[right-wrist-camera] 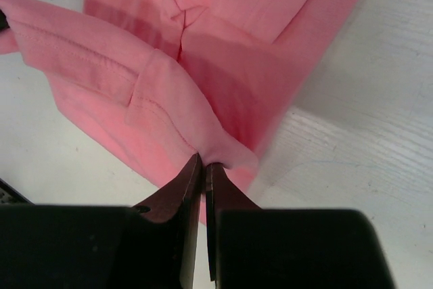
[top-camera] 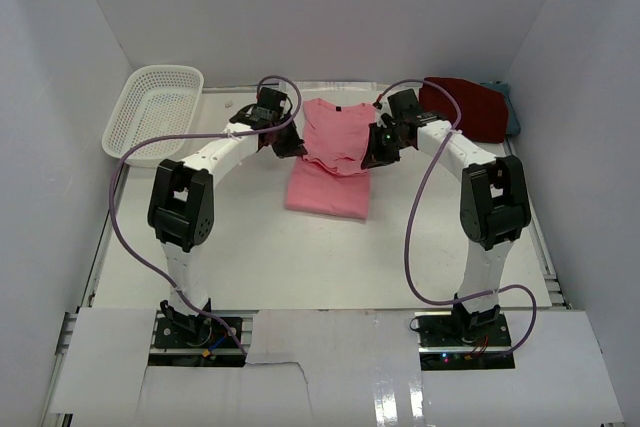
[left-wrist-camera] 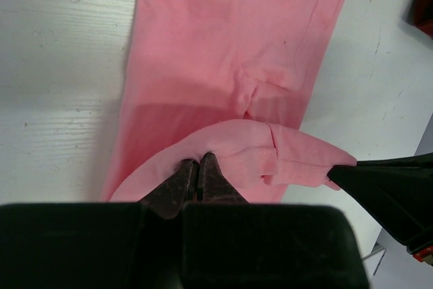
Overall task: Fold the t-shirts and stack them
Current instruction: Fold the folded rectangular tshirt in 1/3 of the way
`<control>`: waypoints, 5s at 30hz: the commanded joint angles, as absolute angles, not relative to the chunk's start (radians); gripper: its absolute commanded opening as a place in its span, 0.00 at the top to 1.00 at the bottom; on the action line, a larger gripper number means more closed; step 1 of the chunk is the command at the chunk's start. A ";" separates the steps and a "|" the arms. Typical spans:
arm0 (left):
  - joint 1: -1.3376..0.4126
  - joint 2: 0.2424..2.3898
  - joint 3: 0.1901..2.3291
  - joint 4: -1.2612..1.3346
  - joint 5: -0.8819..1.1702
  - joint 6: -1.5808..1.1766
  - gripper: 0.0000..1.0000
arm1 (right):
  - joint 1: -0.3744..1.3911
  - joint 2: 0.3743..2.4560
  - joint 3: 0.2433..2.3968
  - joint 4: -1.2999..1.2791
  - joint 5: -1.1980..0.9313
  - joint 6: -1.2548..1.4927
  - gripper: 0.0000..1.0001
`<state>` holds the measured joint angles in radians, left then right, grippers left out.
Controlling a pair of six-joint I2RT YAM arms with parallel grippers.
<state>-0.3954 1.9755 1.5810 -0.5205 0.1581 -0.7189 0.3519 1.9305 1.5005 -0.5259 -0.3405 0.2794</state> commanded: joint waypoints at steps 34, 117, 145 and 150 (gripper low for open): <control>-0.314 2.030 1.816 -0.506 0.069 -0.715 0.02 | 0.301 1.907 1.577 -0.375 -0.244 0.291 0.47; -0.555 2.005 0.854 0.278 0.325 -0.676 1.00 | 0.390 2.413 2.162 -0.209 -0.512 0.396 0.92; -0.641 1.576 0.858 -0.143 0.017 -0.778 0.86 | 0.173 1.465 0.853 -0.298 -0.557 0.275 0.39; -0.629 1.424 0.807 -0.166 0.021 -0.796 0.58 | 0.172 1.453 0.733 -0.171 -0.647 0.380 0.38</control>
